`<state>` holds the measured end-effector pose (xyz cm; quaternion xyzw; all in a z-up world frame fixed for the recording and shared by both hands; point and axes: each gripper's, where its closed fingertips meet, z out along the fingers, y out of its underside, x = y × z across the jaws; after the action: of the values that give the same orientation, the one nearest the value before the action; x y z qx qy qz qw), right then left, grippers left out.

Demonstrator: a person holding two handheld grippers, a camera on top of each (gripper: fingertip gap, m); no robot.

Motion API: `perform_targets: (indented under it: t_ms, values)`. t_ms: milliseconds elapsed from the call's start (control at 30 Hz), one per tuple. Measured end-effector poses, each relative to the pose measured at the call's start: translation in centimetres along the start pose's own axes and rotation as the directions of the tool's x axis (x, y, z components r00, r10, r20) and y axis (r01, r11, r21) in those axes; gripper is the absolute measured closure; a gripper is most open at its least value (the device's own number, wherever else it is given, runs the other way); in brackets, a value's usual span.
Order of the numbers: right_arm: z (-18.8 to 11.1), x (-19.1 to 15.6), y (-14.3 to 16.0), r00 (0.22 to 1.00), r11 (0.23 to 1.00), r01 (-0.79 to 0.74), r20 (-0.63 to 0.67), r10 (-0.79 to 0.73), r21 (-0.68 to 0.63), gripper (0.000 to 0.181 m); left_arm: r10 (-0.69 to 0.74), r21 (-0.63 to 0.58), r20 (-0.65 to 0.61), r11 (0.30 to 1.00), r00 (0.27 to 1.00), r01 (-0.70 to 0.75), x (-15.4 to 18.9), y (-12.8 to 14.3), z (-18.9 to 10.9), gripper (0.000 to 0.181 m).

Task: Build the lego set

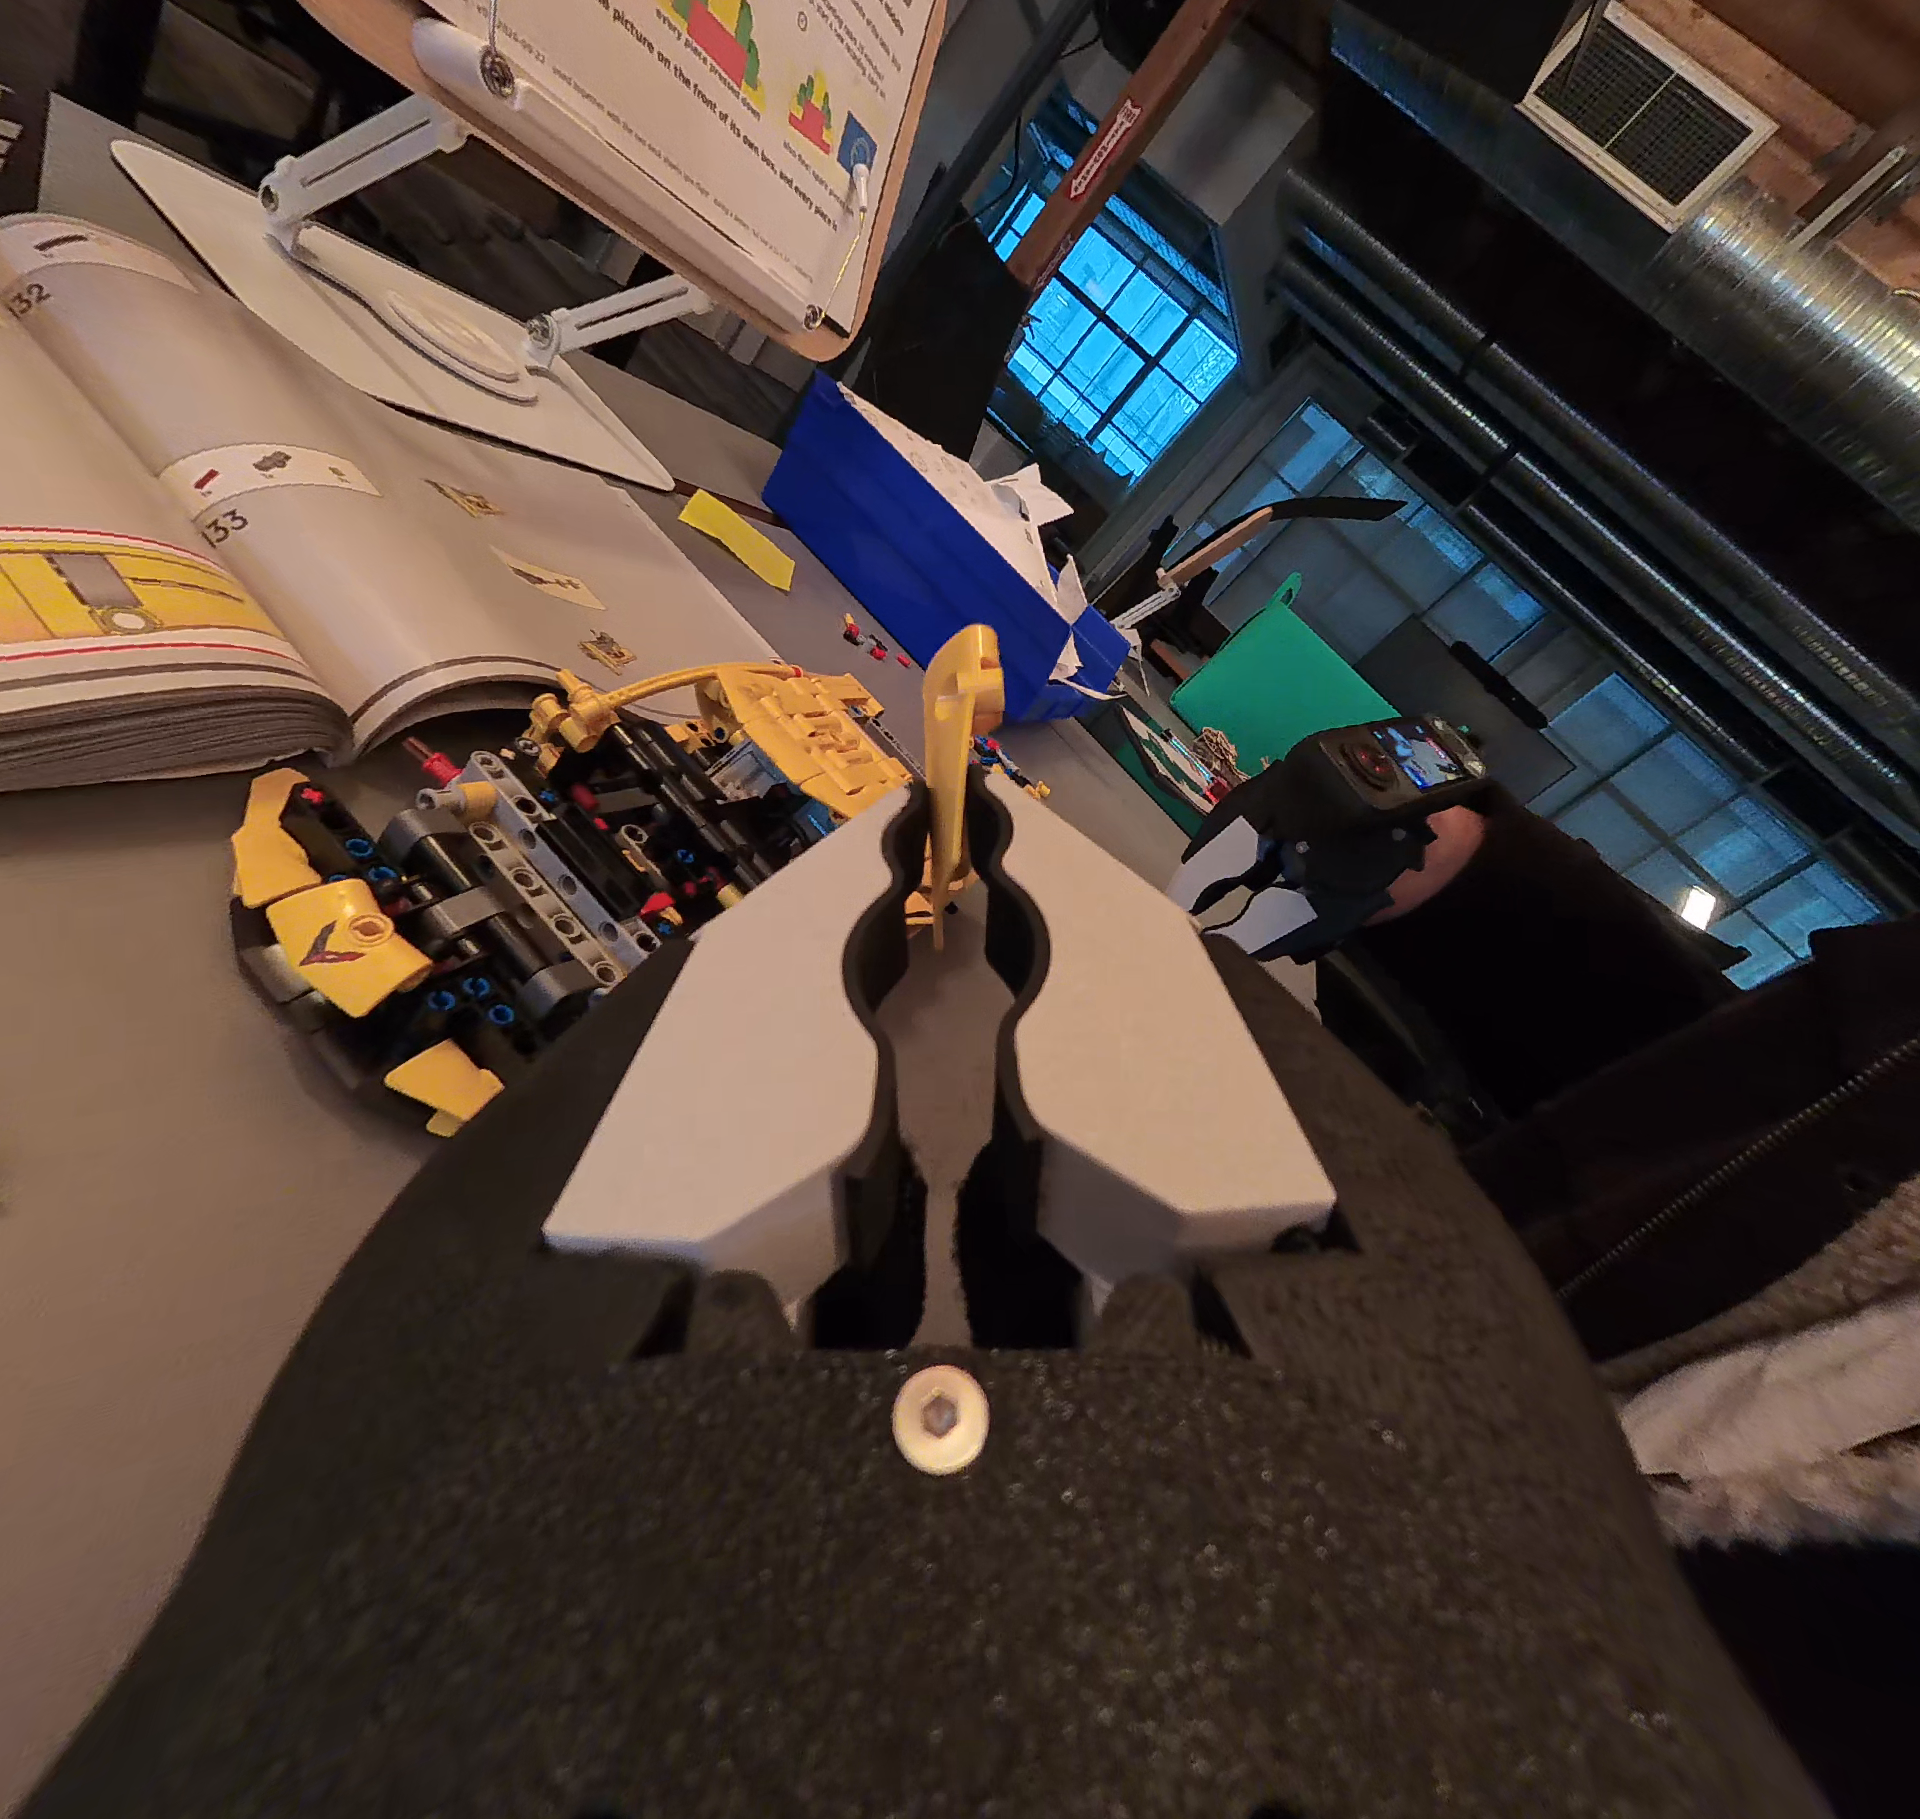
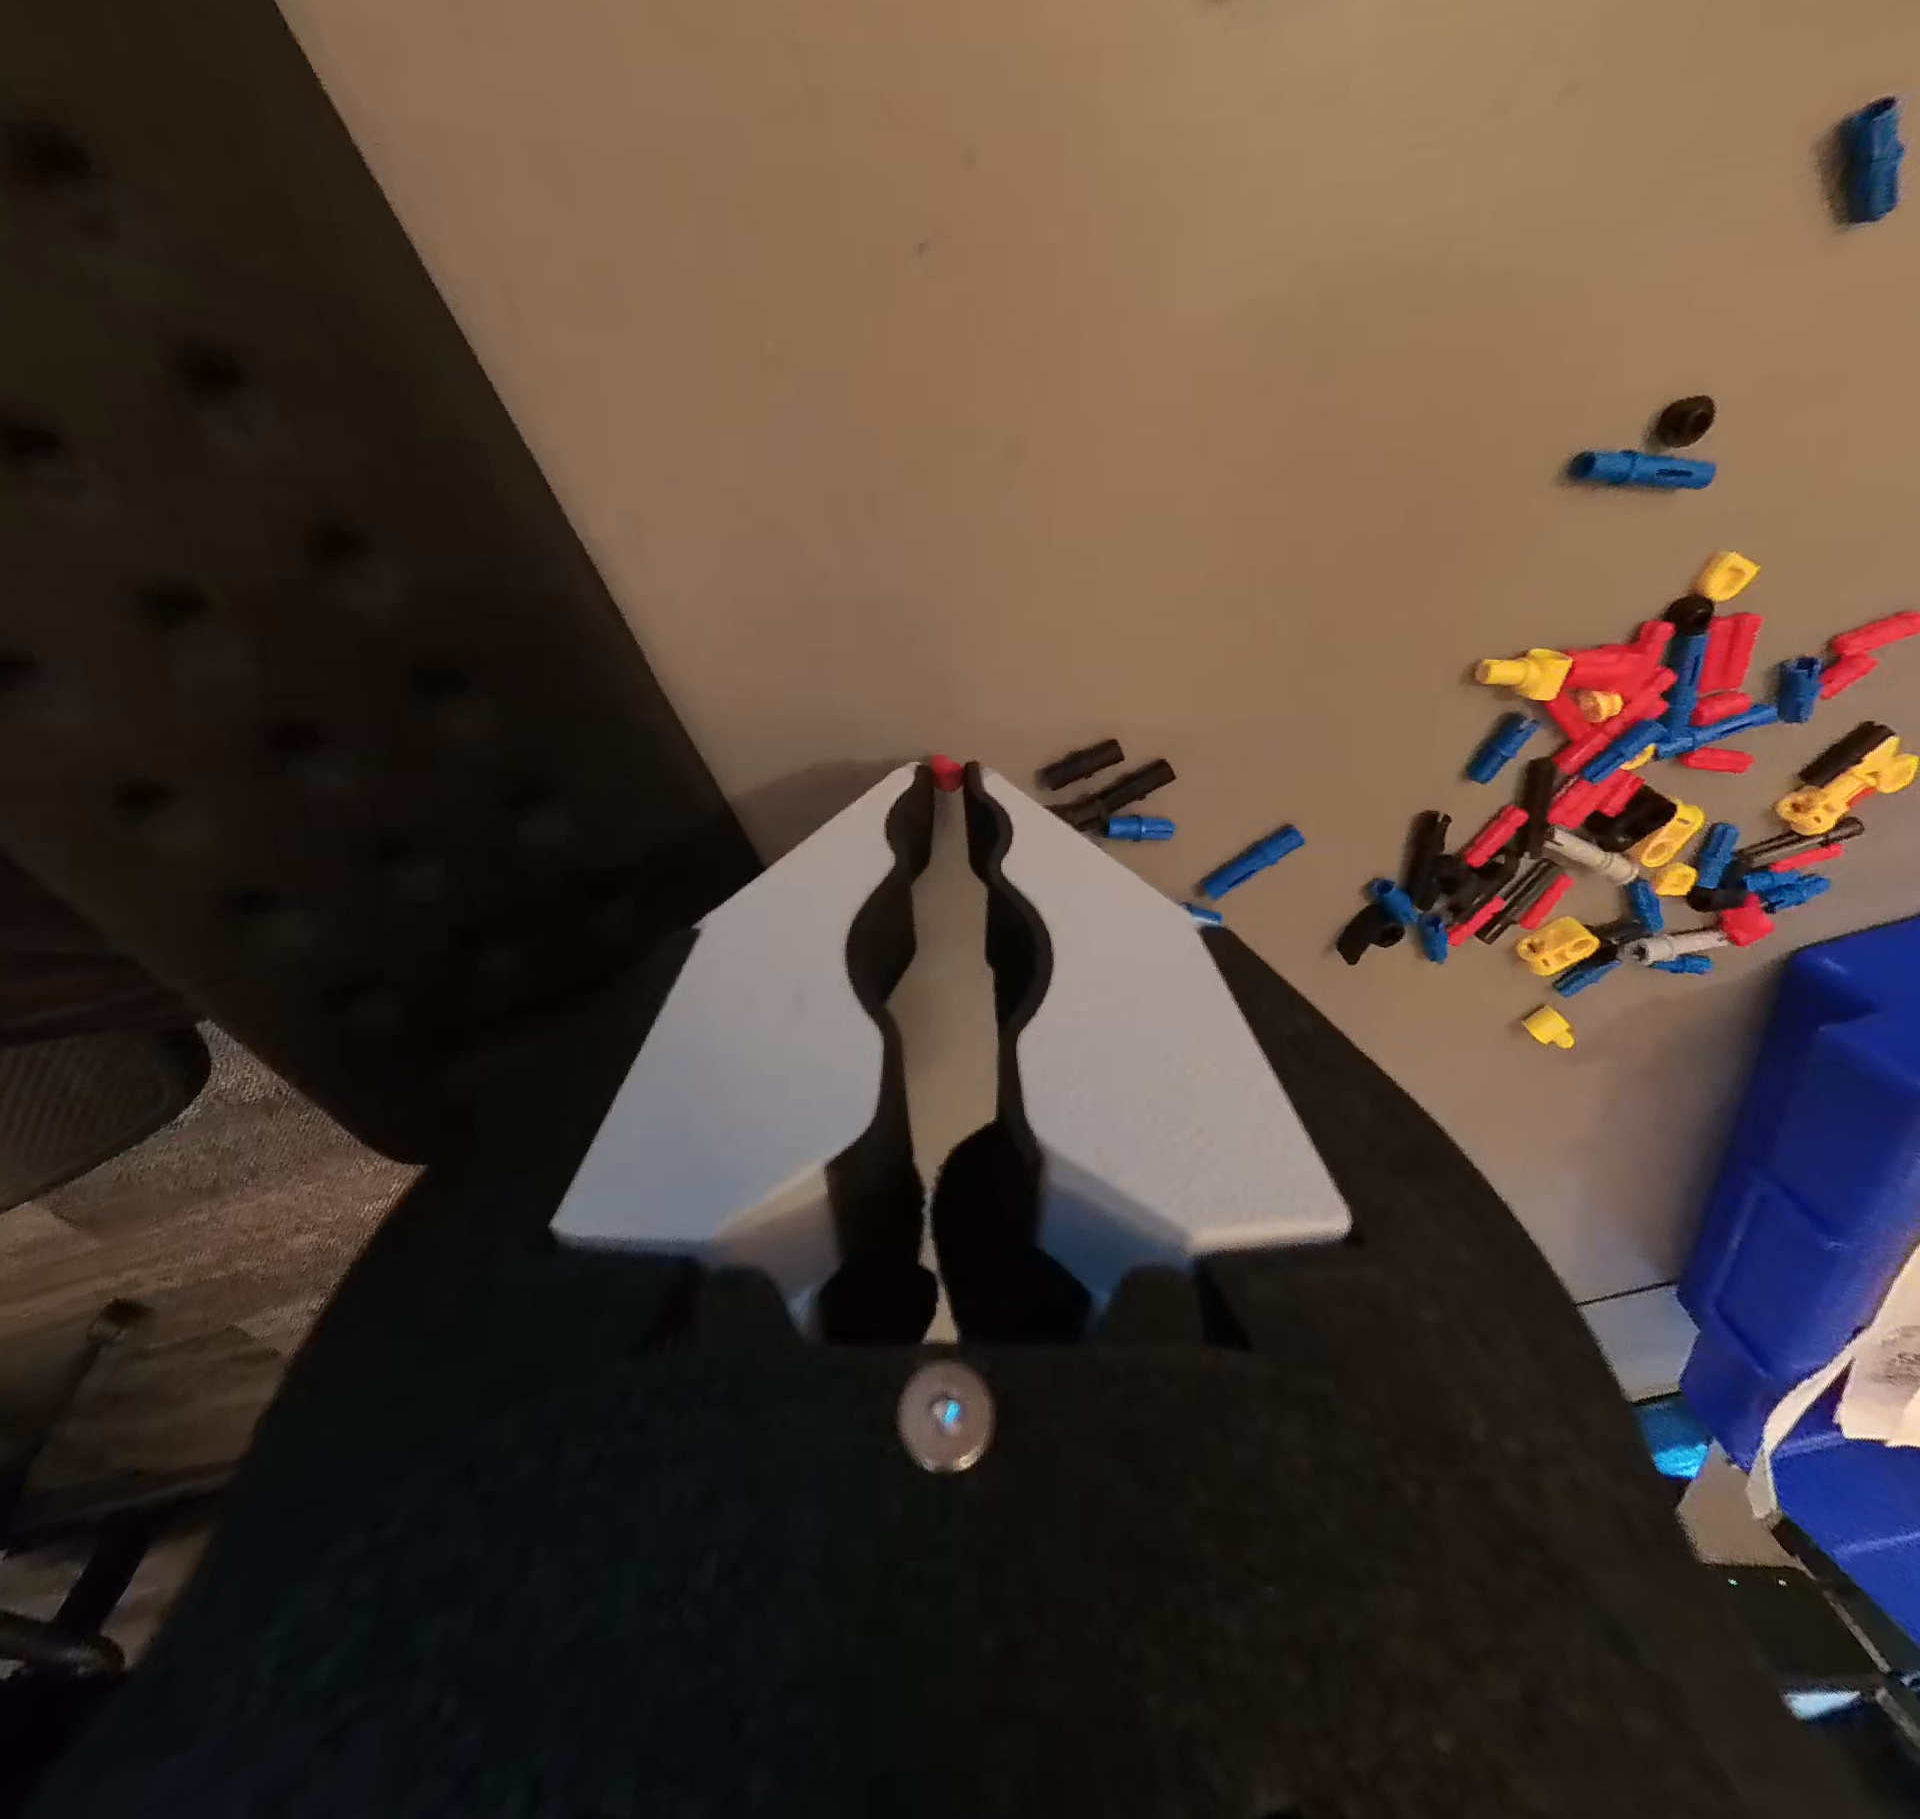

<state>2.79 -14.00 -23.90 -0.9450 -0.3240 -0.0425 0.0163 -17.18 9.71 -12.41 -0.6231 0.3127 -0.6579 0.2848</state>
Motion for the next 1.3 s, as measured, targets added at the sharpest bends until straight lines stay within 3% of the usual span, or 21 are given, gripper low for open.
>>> perform_targets:
  t_ms: [500,1300]
  values:
    - [0.36,0.44,-0.5,0.999,0.986,-0.043,-0.025,0.048,0.163,0.177,-0.002,0.002,-0.01,1.0,1.0,0.002,0.19,-0.04,0.03,0.174]
    - [0.68,0.2,-0.68,0.995,0.976,-0.101,0.042,0.095,0.19,0.176,-0.014,0.0,-0.02,1.0,1.0,0.014,0.19,0.09,0.09,0.174]
